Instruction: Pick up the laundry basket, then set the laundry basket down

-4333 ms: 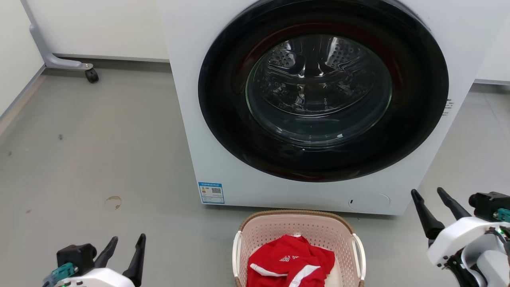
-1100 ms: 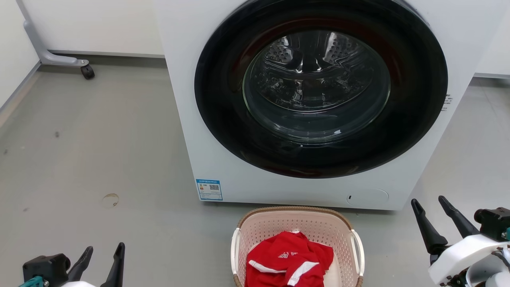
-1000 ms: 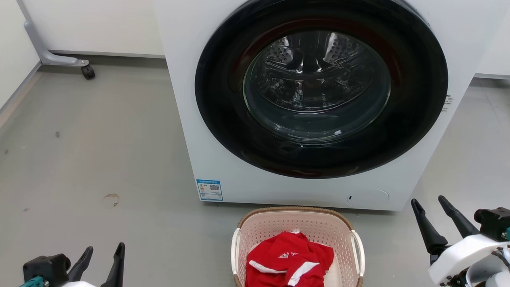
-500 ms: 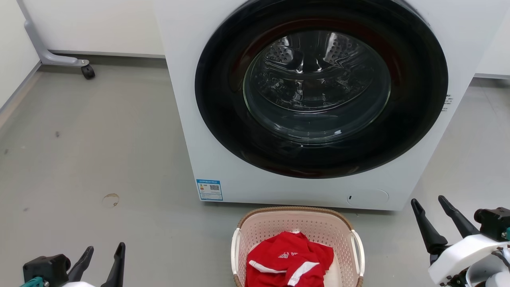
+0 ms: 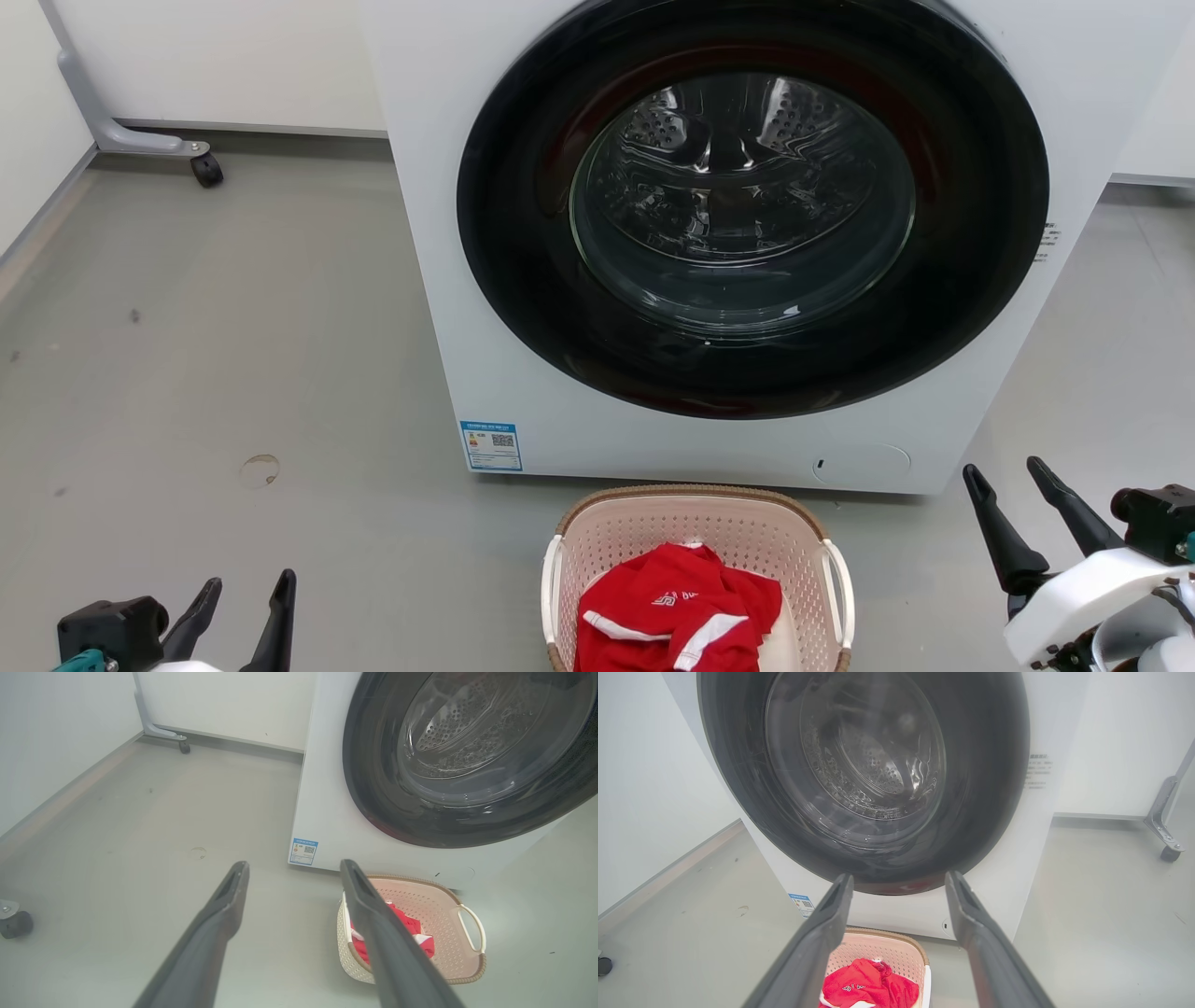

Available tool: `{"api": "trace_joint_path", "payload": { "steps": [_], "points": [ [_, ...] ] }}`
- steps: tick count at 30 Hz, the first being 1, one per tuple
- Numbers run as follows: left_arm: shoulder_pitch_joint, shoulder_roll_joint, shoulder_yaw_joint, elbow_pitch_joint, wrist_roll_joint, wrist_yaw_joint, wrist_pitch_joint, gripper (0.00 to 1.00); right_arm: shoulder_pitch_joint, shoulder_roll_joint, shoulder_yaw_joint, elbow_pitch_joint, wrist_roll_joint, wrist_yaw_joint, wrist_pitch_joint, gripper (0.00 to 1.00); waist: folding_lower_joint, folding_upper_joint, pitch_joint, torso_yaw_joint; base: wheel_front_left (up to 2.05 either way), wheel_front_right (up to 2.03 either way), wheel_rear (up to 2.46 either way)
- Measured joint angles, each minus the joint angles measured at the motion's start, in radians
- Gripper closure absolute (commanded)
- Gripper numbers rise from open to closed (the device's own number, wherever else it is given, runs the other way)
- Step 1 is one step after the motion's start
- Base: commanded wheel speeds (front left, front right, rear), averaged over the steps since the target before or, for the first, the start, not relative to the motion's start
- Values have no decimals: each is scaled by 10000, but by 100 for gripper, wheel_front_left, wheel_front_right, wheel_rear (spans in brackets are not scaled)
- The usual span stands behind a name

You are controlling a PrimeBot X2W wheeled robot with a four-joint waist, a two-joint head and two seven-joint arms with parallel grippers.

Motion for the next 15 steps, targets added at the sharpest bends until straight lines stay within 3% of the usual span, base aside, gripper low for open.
{"api": "trace_joint_path", "payload": {
  "steps": [4,5,11,15],
  "points": [
    [-2,23,-65,-10,119,0,2,0,0,-4,2,-8,0,0,0,0,0,0,-3,-1,0,0,0],
    [19,-44,-90,50,125,0,8,100,6,46,12,69,4,2,0,100,0,0,-4,-1,0,0,0],
    [529,-1066,-593,589,75,-13,105,100,632,732,230,656,33,8,2,100,0,0,4,-8,0,0,0],
    [570,-1197,-462,685,-96,-167,105,100,666,767,142,700,357,8,86,100,3,0,7,-54,0,0,0]
  ]
}}
